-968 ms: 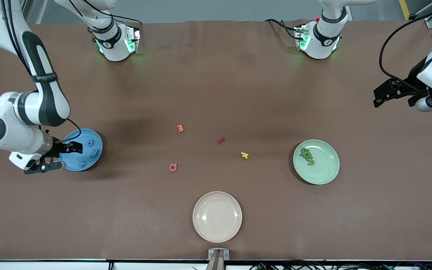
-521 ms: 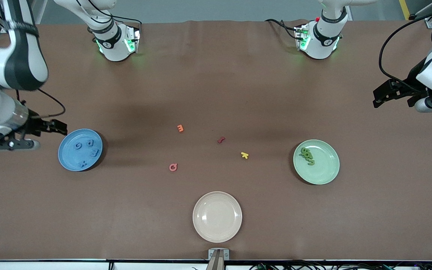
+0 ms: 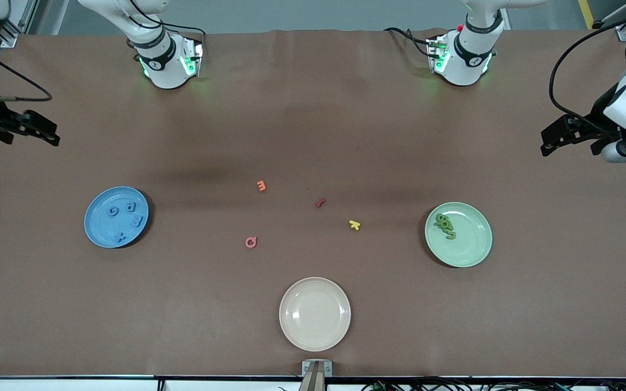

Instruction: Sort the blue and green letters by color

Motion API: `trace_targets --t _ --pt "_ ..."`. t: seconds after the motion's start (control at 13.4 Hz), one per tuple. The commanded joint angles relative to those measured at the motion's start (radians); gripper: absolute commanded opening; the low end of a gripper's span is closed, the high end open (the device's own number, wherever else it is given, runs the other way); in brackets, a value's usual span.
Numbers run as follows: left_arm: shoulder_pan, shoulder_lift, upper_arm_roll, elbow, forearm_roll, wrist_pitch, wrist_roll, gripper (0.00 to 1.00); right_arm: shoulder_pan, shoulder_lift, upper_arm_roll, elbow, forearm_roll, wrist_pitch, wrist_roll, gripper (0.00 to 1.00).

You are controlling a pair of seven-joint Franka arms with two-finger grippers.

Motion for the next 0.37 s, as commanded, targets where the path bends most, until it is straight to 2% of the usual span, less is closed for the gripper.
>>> trace_targets --t 0.0,0.3 --pt "-0.004 0.003 -0.003 0.018 0.019 -0.001 -0.002 1.0 0.0 0.03 -0.006 0.119 0.015 -0.081 0.014 1.0" --pt "-0.002 0.003 -0.003 0.018 0.017 -0.001 -0.004 1.0 -0.006 0.032 -0.009 0.142 0.014 -0.098 0.011 1.0"
